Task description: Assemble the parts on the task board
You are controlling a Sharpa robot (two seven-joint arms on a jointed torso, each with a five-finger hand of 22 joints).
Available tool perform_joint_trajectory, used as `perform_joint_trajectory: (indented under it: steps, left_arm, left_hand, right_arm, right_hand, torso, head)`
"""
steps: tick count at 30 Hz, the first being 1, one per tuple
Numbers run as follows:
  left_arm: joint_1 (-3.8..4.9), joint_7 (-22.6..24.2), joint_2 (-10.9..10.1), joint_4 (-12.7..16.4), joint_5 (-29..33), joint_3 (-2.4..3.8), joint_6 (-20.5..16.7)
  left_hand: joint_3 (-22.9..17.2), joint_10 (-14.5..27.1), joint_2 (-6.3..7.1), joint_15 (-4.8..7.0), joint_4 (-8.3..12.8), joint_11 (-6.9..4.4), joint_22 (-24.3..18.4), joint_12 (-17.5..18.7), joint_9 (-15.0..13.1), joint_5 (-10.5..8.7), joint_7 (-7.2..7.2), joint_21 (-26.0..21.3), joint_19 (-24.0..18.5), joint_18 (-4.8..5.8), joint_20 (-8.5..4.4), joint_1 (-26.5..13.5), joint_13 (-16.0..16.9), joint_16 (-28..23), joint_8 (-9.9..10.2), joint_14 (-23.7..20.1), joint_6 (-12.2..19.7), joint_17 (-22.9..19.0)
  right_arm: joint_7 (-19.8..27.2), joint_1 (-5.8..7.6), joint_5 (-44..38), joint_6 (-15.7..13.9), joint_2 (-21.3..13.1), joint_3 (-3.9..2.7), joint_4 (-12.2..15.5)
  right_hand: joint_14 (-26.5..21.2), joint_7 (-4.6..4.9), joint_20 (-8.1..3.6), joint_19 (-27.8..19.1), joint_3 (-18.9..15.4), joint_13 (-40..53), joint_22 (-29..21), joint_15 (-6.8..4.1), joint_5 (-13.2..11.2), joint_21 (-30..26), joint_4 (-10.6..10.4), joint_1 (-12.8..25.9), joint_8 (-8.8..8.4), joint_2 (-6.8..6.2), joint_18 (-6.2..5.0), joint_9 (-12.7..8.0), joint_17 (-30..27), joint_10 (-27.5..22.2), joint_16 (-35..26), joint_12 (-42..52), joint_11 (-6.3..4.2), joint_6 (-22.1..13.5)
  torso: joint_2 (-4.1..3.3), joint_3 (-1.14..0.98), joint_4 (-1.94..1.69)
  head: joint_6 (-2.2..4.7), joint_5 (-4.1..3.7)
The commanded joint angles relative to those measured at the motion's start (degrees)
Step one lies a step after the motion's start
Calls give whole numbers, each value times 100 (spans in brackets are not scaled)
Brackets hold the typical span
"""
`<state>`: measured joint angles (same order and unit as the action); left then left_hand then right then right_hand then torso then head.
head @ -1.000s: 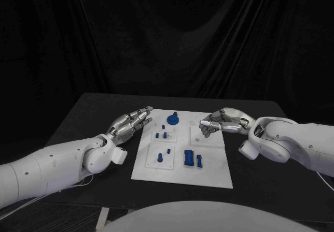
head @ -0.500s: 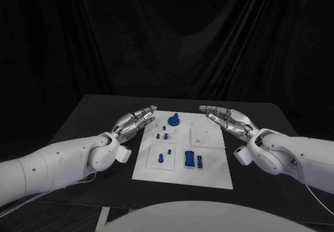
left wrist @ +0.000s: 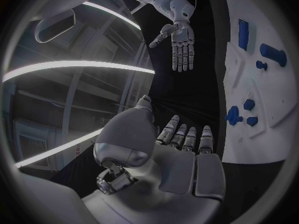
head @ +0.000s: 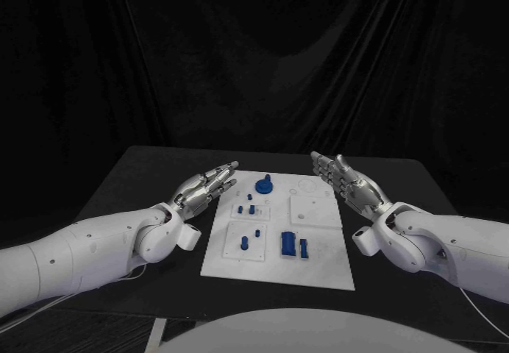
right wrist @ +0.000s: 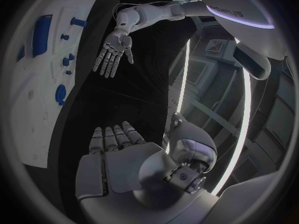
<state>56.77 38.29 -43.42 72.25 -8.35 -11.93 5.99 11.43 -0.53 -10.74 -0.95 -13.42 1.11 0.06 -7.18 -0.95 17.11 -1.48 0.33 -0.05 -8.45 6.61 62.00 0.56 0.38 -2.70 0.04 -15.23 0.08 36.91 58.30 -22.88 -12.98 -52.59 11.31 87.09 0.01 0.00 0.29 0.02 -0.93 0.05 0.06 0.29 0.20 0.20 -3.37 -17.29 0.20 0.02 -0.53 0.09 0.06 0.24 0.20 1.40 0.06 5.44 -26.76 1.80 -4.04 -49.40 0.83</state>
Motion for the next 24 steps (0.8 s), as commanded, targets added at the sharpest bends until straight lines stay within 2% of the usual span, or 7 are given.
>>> perform_joint_trajectory:
  steps: [1, 3, 4, 12, 15, 16, 24]
  left_arm:
    - [25, -25, 6, 100, 67, 56, -329]
    - [43, -72, -2, 195, 111, 121, -595]
    - [51, -94, -6, 241, 132, 152, -723]
    - [147, -345, -46, 749, 365, 498, -2148]
    - [183, -440, -61, 941, 453, 629, -2686]
    - [201, -487, -69, 1037, 497, 694, -2954]
    - [294, -731, -108, 1530, 724, 1030, -4339]
  left_hand:
    - [-367, 53, 342, 95, 426, -111, -6, 229, 95, -546, 148, -33, 5, 261, -214, -1978, -56, -38, 270, -4, 487, -8]
    - [-443, 53, 408, 95, 503, -111, -6, 274, 95, -651, 148, -33, 5, 266, -240, -2356, -56, -38, 270, -4, 578, -8]
    - [-474, 53, 436, 95, 534, -111, -6, 291, 95, -693, 148, -33, 5, 322, -661, -2516, -56, -38, 270, -4, 617, -8]
    - [-671, 53, 612, 95, 753, -111, -6, 718, 95, -979, 148, -33, 5, 387, -661, -3548, -56, -38, 270, -4, 870, -8]
    - [-732, 53, 665, 95, 814, -111, -6, 718, 95, -1062, 148, -33, 5, 845, -661, -3852, -56, -38, 270, -4, 944, -8]
    - [-1143, 53, 1074, 95, 836, -111, -6, 718, 95, -1096, 148, -33, 5, 845, -661, -3974, -56, -38, 270, -4, 970, -8]
    - [-1143, 53, 1074, 95, 1342, -111, -6, 718, 95, -1274, 148, -33, 5, 845, -661, -4610, -56, -38, 270, -4, 1115, -8]
  right_arm:
    - [-89, 26, 242, -348, 61, -75, 35]
    - [-149, 41, 440, -616, 131, -177, 60]
    - [-177, 49, 533, -742, 165, -225, 71]
    - [-489, 129, 1557, -2126, 529, -754, 197]
    - [-579, 152, 1851, -2524, 634, -906, 233]
    - [-614, 161, 1969, -2682, 676, -966, 248]
    - [-711, 186, 2288, -3113, 790, -1131, 287]
  right_hand:
    - [-1, 0, -29, -2, 93, -5, -6, -29, -20, -20, 337, 661, -20, -2, 53, -9, -6, -24, -20, -140, -6, -544]
    - [-1, 0, -29, -2, 93, -5, -6, -29, -20, -20, 337, 1029, -20, -2, 53, -9, -6, -24, -20, -140, -6, -544]
    - [-1, 0, -29, -2, 93, -5, -6, -29, -20, -20, 337, 1149, -20, -2, 53, -9, -6, -24, -20, -140, -6, -544]
    - [-1, 0, -29, -2, 93, -5, -6, -29, -20, -20, 337, 1729, -20, -2, 53, -9, -6, -24, -20, -140, -6, -544]
    - [-1, 0, -29, -2, 93, -5, -6, -29, -20, -20, 337, 1729, -20, -2, 53, -9, -6, -24, -20, -140, -6, -544]
    - [-1, 0, -29, -2, 93, -5, -6, -29, -20, -20, 337, 1729, -20, -2, 53, -9, -6, -24, -20, -140, -6, -544]
    - [-1, 0, -29, -2, 93, -5, -6, -29, -20, -20, 337, 1729, -20, -2, 53, -9, -6, -24, -20, -140, -6, -544]
  torso:
    - [-45, -19, 39]
    - [-84, -35, 75]
    - [-102, -42, 92]
    - [-301, -123, 275]
    - [-358, -146, 327]
    - [-381, -155, 348]
    - [-442, -180, 404]
  head:
    - [127, -11]
    - [261, -18]
    - [324, -21]
    - [1015, -58]
    - [1212, -68]
    - [1291, -72]
    - [1502, -83]
